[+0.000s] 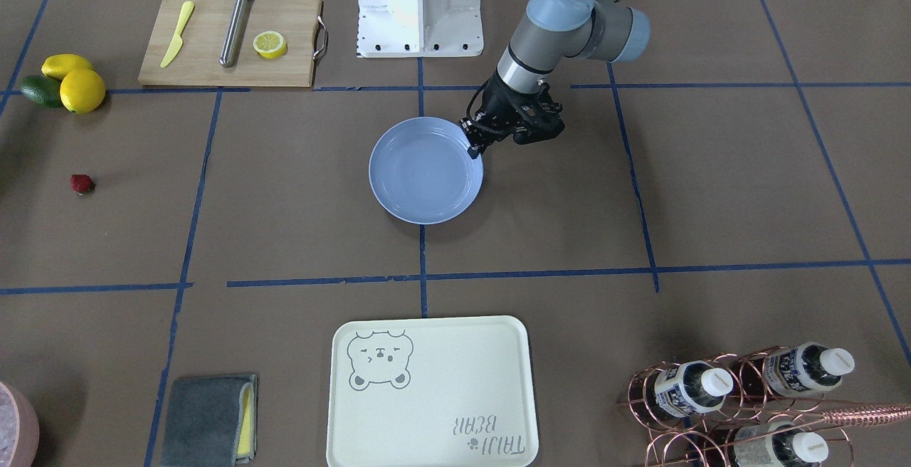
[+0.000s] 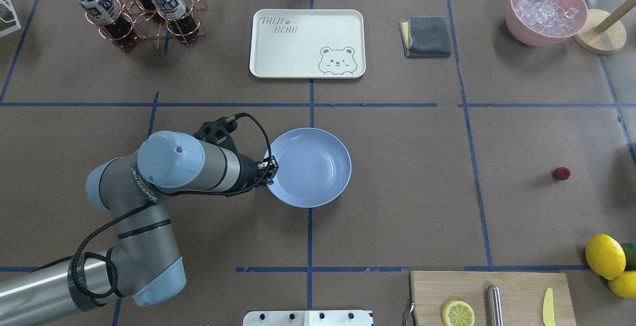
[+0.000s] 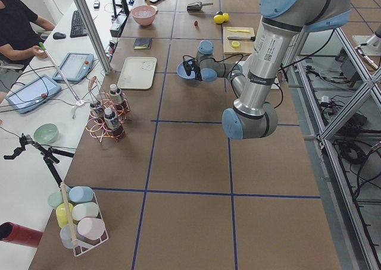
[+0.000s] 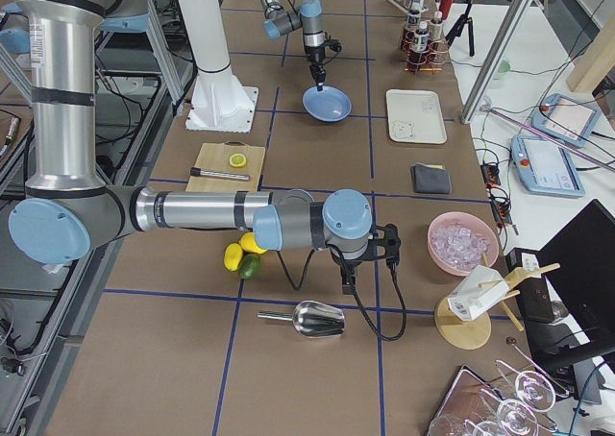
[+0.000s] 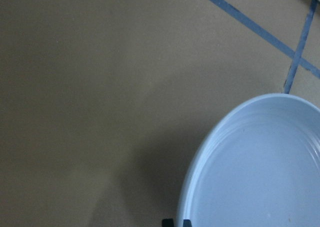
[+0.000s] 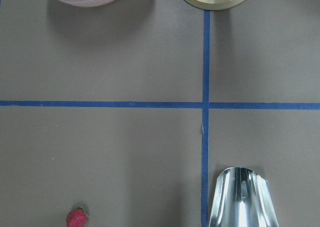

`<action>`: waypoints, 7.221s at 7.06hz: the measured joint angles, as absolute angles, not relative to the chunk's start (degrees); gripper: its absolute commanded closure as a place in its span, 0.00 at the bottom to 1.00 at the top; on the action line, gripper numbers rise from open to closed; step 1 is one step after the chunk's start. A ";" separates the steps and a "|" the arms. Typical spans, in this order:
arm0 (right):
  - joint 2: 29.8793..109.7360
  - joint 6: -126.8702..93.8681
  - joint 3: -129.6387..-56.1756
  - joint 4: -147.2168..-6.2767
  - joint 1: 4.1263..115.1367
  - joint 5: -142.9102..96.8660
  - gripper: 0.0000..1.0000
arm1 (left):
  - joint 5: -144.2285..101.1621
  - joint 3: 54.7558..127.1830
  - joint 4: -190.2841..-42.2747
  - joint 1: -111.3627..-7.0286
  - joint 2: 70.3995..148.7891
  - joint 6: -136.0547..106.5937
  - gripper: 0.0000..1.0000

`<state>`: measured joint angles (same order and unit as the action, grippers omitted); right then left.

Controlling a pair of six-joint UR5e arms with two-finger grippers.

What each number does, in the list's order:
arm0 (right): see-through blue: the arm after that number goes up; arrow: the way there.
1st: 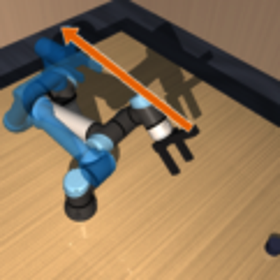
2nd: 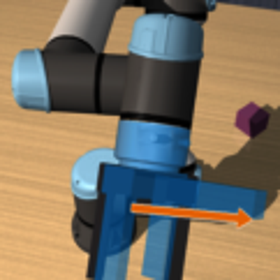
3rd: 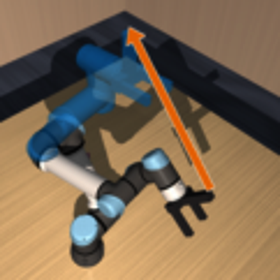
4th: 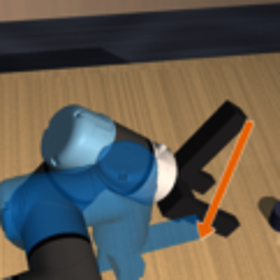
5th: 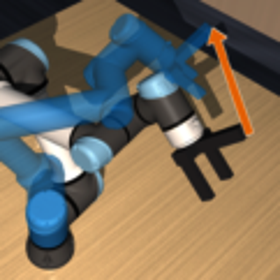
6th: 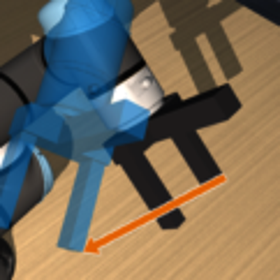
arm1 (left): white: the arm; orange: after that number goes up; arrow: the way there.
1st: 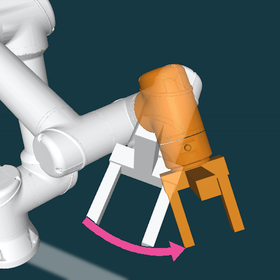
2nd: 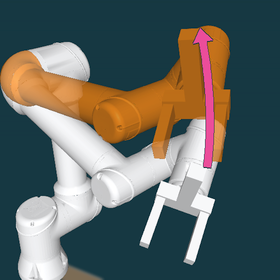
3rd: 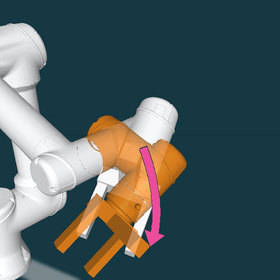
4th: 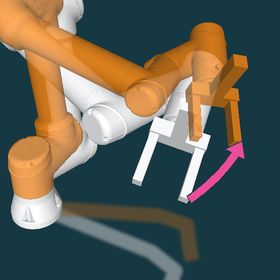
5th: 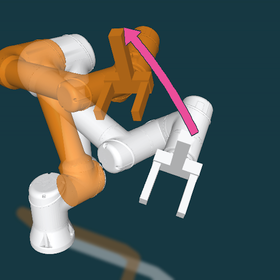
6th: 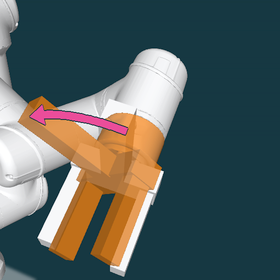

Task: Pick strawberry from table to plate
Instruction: 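Slide the light blue plate toward the table center with the left gripper, then release the plate and withdraw the left arm while the right arm grasps the strawberry, then carry the red strawberry with the right gripper over the blue plate, then open the right gripper to drop the strawberry onto the plate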

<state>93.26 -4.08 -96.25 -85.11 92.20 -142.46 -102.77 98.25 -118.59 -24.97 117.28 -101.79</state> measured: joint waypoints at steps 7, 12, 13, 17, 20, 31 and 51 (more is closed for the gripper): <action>93.34 -31.11 -99.99 -69.37 74.44 -133.39 0.00 | -105.72 108.50 -103.91 -35.16 115.81 -88.47 0.00; 99.02 -45.59 -99.25 -53.99 57.26 -123.78 0.01 | -110.53 113.70 -94.94 -48.52 114.60 -72.78 0.00; 98.89 -45.73 -98.66 -53.78 55.41 -123.61 0.01 | -110.61 113.73 -94.80 -48.90 114.43 -72.24 0.00; 98.08 -45.73 -96.29 -53.86 52.58 -122.05 0.34 | -110.65 113.63 -94.79 -49.35 113.59 -70.46 0.00; 98.08 -45.77 -96.18 -53.96 52.44 -121.99 1.00 | -110.65 113.53 -94.77 -49.39 113.47 -70.42 0.00; 65.93 -64.41 -109.20 -86.40 43.49 -120.89 1.00 | -117.05 111.34 -93.87 -70.73 94.69 -22.95 0.00; 57.75 -65.34 -108.85 -96.07 42.34 -113.00 0.00 | -122.78 100.99 -94.49 -86.57 89.30 3.60 0.00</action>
